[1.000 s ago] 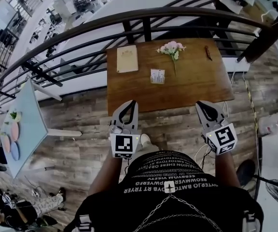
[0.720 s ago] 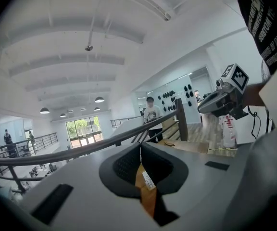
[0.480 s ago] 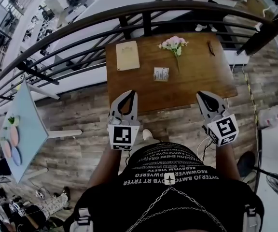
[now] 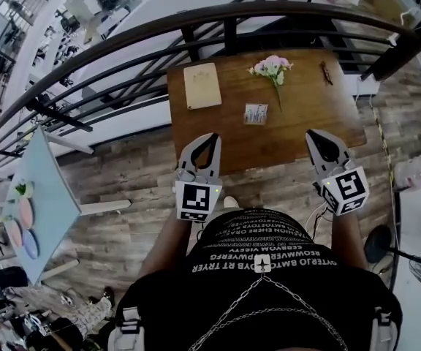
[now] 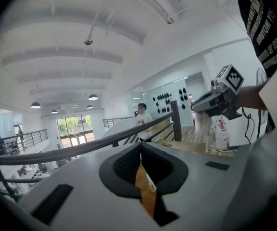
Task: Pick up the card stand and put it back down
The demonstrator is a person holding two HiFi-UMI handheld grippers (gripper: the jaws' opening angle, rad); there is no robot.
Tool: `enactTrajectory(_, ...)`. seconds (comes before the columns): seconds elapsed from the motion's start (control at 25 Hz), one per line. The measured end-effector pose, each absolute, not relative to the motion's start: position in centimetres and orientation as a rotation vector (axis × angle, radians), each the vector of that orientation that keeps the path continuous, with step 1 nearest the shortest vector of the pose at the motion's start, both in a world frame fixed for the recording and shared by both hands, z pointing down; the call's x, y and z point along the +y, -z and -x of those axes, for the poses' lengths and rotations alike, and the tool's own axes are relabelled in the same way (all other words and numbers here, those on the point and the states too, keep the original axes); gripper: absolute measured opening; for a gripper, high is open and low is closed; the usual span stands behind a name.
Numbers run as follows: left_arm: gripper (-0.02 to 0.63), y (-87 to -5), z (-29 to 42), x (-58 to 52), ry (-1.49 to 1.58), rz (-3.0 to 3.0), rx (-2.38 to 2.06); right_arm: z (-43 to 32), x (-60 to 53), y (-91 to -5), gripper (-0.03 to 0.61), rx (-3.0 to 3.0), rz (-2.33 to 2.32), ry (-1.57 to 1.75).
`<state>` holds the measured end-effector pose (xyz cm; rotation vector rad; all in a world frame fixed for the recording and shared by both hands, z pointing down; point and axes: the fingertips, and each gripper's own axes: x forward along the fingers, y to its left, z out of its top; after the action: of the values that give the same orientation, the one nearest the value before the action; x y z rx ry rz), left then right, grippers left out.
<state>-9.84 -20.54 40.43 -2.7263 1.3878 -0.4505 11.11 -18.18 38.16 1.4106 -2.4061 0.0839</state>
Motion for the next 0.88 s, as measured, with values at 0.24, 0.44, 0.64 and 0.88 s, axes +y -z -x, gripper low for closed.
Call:
enactTrajectory(0.24,0.029,-40.4,10.5,-22.1,0.428,2.737,1.356,-10.9,-18.6,-38.0,0.015,-2.369,-1.454,-0.072)
enactTrajectory(0.44,0.029,-40.0,10.1,-23.1,0.405,2.75,1.335,-11.0,-18.8,-38.9,0.015,-2.349,-1.469,-0.111)
enactTrajectory(0.64,0.029,-39.7,9.6,-24.1,0.4,2.746,1.362,-11.8,-19.8,-39.5,0.015,-2.354,-1.452,-0.13)
enactTrajectory(0.88,0.029,-39.5,9.1,-26.0,0.437,2.707,1.451,-12.3,-23.1,-40.7,0.015,-2.41,-1.385,-0.172)
